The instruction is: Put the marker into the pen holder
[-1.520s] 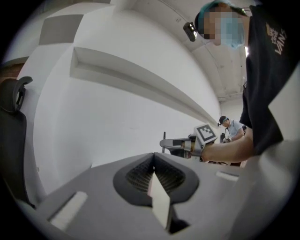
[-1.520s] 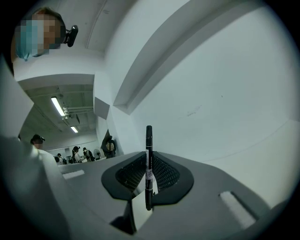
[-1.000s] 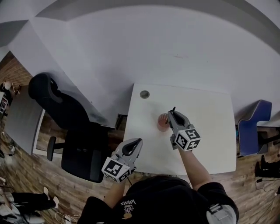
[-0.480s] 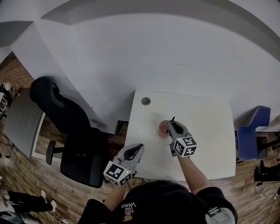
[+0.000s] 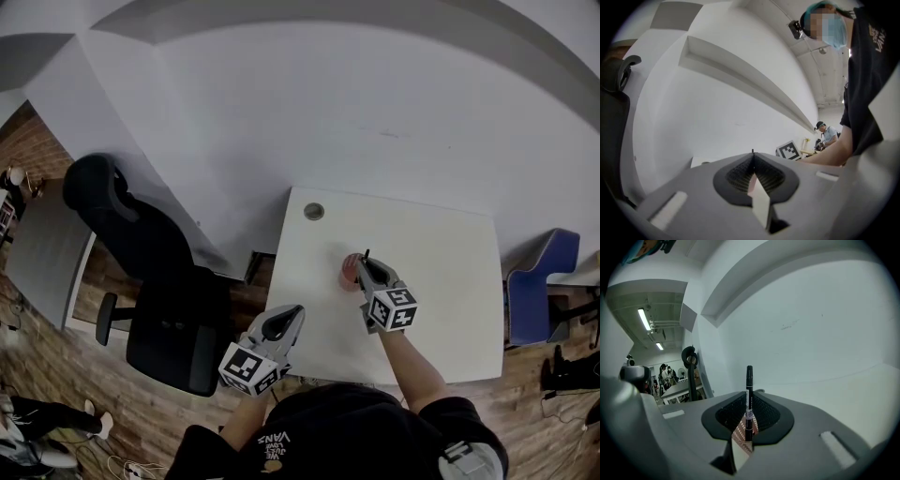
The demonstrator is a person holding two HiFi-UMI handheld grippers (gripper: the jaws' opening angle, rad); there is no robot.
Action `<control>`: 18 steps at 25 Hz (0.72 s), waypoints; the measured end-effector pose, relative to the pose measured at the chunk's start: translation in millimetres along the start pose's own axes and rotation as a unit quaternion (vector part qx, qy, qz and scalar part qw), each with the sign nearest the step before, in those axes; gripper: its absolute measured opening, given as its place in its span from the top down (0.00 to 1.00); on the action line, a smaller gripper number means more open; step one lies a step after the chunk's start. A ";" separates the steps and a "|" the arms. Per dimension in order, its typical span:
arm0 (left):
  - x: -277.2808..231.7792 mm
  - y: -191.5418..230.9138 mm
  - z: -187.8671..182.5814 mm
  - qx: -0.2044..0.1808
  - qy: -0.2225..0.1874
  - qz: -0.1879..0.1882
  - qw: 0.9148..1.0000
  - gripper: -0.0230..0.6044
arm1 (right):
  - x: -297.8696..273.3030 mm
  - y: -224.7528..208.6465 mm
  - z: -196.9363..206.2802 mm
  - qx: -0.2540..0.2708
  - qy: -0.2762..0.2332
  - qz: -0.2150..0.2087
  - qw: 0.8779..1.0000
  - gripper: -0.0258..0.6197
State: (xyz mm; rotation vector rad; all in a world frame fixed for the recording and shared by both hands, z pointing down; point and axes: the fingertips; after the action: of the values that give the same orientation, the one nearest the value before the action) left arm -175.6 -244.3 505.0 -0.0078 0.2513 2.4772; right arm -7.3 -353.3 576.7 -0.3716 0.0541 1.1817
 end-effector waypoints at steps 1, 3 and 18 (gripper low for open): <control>0.0 0.2 0.6 0.001 0.000 -0.001 1.000 0.88 | 0.0 0.3 3.1 0.000 0.007 0.000 1.000 0.89; -0.6 1.2 1.3 0.002 0.001 -0.002 1.000 0.88 | -0.1 0.4 8.9 0.004 0.023 0.002 1.000 0.89; -13.0 -7.5 9.7 0.010 0.009 0.009 1.000 0.88 | 3.8 -3.4 25.9 0.000 0.060 -0.004 0.998 0.89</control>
State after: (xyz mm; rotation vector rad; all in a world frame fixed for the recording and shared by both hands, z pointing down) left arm -160.2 -244.6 514.1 -0.0199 0.2850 2.4933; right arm -6.7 -343.0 601.0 -0.4414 0.1562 1.1505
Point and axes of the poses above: the fingertips, and each gripper's own axes: x backward along the fingers, y to its left, z out of its underside
